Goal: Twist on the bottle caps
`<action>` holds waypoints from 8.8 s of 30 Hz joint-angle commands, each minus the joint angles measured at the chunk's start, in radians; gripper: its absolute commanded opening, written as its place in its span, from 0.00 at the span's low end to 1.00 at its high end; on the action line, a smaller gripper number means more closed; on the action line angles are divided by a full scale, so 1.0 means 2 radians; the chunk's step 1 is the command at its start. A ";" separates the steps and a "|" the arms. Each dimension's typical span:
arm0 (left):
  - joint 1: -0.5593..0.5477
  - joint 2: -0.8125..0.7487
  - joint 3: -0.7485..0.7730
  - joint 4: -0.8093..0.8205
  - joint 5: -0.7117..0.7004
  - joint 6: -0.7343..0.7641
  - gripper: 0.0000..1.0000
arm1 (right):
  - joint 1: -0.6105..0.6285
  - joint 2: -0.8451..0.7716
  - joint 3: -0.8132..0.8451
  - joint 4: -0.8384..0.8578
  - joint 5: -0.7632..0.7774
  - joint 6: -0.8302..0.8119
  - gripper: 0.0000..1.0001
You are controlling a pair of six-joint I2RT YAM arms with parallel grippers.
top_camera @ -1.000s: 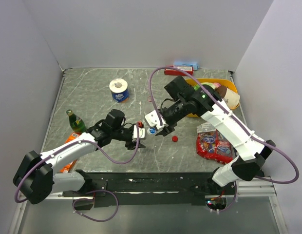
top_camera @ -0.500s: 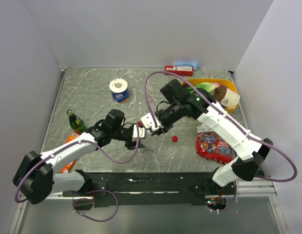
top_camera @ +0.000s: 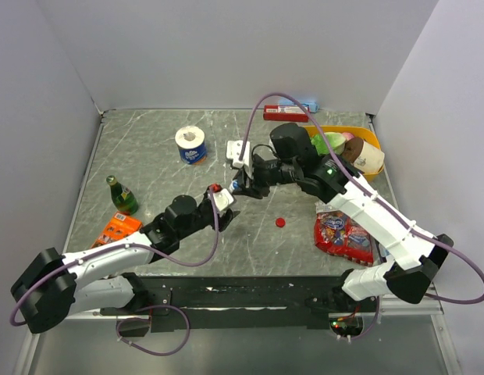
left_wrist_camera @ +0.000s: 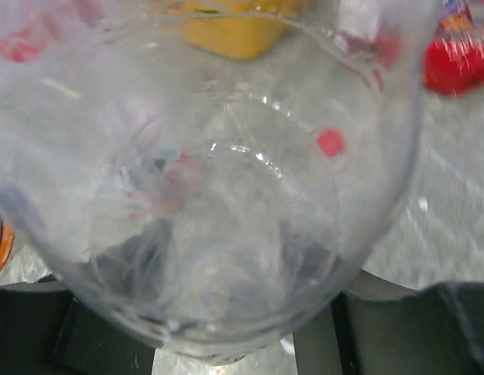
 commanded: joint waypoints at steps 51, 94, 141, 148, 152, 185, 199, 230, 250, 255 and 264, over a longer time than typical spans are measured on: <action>0.076 -0.028 0.046 -0.184 0.149 0.016 0.96 | -0.194 0.060 -0.080 0.061 0.113 0.051 0.23; 0.105 -0.035 0.040 -0.173 0.193 0.006 0.96 | -0.176 0.062 0.058 0.045 0.017 0.084 0.77; 0.153 -0.046 0.018 -0.034 0.218 -0.002 0.96 | -0.099 0.126 0.121 -0.014 -0.049 0.037 0.06; 0.144 -0.014 0.029 0.000 0.266 -0.019 0.96 | -0.087 0.084 0.118 -0.030 -0.094 0.051 0.04; 0.124 0.006 0.037 0.002 0.261 -0.021 0.96 | -0.085 0.083 0.134 -0.033 -0.127 0.058 0.03; 0.108 0.017 0.046 -0.031 0.307 0.007 0.38 | -0.094 0.041 0.128 -0.042 -0.115 0.058 0.60; 0.109 -0.056 0.008 -0.187 0.309 0.129 0.03 | -0.137 -0.054 -0.112 -0.244 -0.028 -0.527 0.62; 0.128 -0.050 0.027 -0.240 0.300 0.119 0.01 | -0.161 0.199 -0.166 -0.125 0.113 -0.811 0.56; 0.129 -0.040 0.017 -0.216 0.303 0.111 0.01 | -0.143 0.202 -0.198 -0.099 0.098 -0.781 0.54; 0.130 -0.040 0.014 -0.214 0.302 0.112 0.01 | -0.141 0.205 -0.202 -0.096 0.097 -0.772 0.54; 0.129 -0.039 0.009 -0.209 0.301 0.112 0.01 | -0.136 0.203 -0.213 -0.100 0.104 -0.772 0.52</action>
